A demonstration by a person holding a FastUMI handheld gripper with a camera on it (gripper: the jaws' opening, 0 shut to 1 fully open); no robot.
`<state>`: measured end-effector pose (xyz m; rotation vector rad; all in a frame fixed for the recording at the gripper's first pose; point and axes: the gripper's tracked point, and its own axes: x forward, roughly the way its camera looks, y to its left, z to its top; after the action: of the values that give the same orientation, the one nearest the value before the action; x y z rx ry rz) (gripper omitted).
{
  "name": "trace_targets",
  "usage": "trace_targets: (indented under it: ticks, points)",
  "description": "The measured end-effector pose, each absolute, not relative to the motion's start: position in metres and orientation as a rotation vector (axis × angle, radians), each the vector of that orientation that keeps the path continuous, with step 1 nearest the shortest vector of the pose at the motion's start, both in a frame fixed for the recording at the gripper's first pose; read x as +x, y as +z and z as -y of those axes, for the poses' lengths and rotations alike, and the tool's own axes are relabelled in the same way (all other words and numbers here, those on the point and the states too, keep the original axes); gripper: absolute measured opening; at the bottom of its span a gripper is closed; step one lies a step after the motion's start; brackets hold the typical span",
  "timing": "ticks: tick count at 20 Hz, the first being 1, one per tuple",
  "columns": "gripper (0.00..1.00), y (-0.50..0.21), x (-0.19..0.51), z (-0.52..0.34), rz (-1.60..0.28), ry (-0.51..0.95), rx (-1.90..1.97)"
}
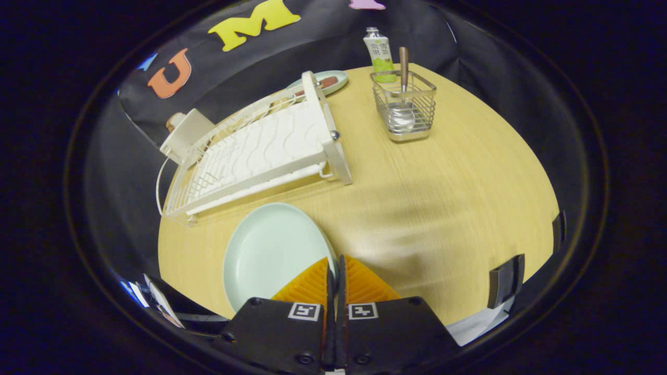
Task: Take the plate from the dish rack, then take the spoon from the basket and place it into the plate.
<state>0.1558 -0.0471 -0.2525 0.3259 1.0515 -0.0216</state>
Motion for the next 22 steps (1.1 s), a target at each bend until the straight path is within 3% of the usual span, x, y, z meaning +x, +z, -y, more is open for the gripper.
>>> trace_targets:
  ticks: [10, 14, 16, 22]
  points:
    - [0.12, -0.263, 0.168, 0.07, -0.865, -0.022, 0.24]
    - [0.69, -0.249, 0.171, 0.081, -0.737, -0.028, 0.197]
    - [0.8, -0.238, 0.178, 0.094, -0.658, -0.041, 0.169]
    - [0.98, -0.199, 0.209, 0.141, -0.463, -0.061, 0.142]
